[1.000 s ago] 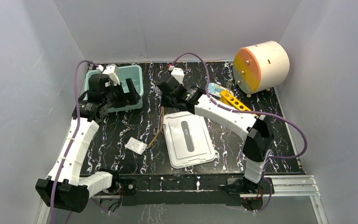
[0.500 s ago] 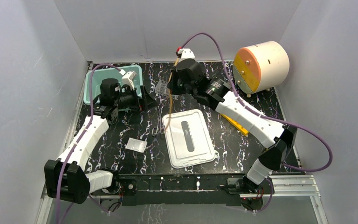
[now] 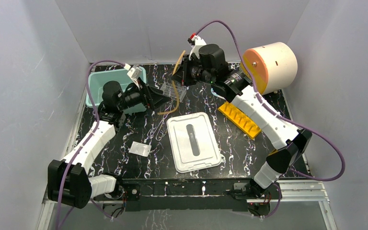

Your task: Organize the chemistry lab equipment

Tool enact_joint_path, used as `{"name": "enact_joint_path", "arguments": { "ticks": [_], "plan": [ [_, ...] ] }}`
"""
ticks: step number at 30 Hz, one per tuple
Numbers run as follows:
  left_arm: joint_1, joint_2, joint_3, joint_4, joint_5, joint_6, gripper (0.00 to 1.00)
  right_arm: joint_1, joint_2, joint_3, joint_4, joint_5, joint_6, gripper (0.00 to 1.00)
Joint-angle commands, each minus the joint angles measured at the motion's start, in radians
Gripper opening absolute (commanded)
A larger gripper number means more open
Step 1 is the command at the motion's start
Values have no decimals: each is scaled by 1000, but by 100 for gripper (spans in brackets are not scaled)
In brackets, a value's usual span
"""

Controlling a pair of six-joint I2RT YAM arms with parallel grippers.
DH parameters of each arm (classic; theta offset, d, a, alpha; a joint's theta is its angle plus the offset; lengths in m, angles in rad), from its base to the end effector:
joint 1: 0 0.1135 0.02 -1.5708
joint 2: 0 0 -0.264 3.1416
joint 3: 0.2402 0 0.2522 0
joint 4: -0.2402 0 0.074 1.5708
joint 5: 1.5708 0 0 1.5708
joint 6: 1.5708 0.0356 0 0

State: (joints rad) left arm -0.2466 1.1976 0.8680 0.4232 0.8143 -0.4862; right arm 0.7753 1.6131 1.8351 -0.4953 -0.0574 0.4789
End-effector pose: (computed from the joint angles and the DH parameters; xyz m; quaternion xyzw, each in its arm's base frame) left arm 0.2584 -0.0917 0.3460 0.2168 0.6488 -0.4922 0.5384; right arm 0.2574 0.2551 0.4602 -0.1348 0.7852 0.3729 0.4756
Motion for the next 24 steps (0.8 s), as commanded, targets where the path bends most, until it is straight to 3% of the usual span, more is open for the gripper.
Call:
{"name": "enact_joint_path", "arguments": {
  "ticks": [1,8,11,16,19,24],
  "plan": [
    [-30,29,37,113,32,20,86,-17,2,56,77,-102,1,0],
    [-68,72,58,192,18,-18,77,-33,19,58,105,-156,36,0],
    [-76,84,56,196,29,-14,67,-40,21,54,120,-173,50,0],
    [-80,89,39,195,-17,10,65,-49,22,46,142,-199,74,0],
    [-80,95,47,192,30,15,50,-51,17,30,143,-183,78,0],
    [-82,109,50,202,94,-1,35,-61,-5,-14,173,-178,97,0]
  ]
}}
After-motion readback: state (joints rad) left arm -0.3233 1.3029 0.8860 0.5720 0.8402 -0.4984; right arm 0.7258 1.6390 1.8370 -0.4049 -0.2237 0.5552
